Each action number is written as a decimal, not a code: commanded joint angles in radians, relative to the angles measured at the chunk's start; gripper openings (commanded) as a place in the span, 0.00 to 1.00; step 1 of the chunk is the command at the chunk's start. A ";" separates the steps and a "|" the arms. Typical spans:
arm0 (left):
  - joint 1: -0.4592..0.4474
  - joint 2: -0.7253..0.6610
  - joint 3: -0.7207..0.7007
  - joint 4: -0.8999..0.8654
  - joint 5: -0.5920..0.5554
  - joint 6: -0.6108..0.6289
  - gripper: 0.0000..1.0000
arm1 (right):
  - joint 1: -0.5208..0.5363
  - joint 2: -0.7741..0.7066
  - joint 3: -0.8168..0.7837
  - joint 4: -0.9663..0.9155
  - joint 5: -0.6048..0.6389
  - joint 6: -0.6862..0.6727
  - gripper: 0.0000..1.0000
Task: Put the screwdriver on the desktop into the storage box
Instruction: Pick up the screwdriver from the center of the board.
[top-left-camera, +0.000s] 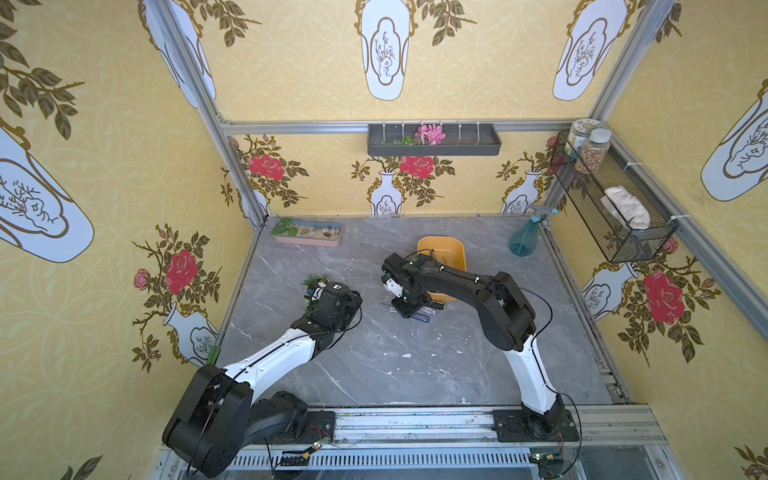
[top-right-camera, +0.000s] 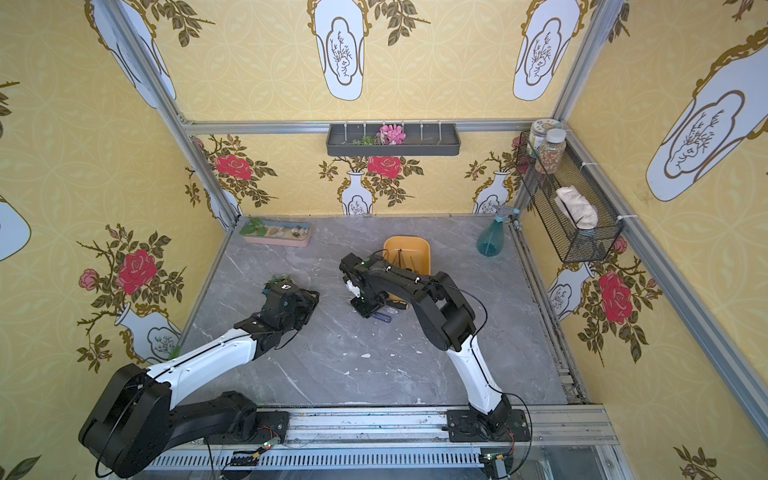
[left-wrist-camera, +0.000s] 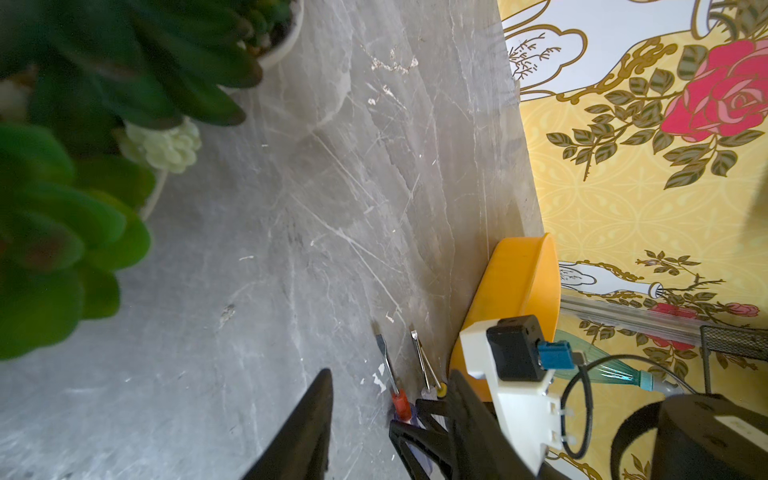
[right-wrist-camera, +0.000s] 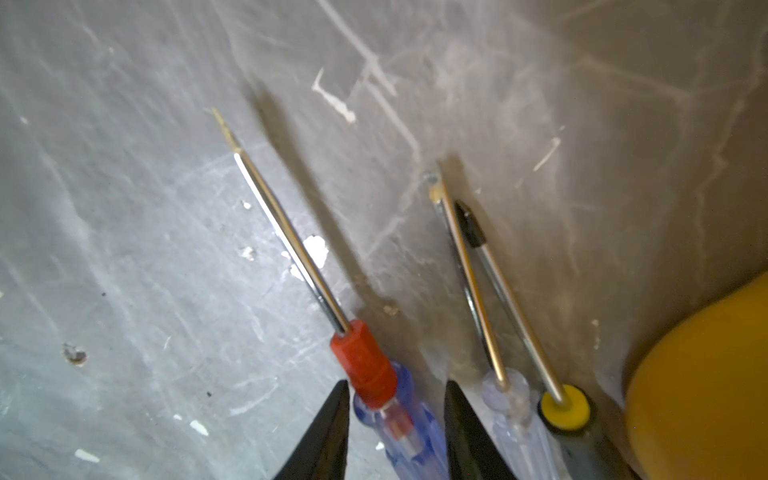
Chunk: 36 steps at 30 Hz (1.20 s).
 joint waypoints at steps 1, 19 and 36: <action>0.001 -0.004 -0.007 0.000 -0.005 0.007 0.46 | 0.008 0.001 -0.005 -0.018 0.014 0.001 0.36; 0.003 -0.037 -0.023 -0.004 -0.014 0.008 0.46 | 0.039 -0.002 0.006 -0.042 0.031 0.014 0.15; 0.003 0.025 0.043 0.023 -0.010 0.095 0.47 | -0.295 -0.206 0.062 -0.003 -0.044 0.456 0.12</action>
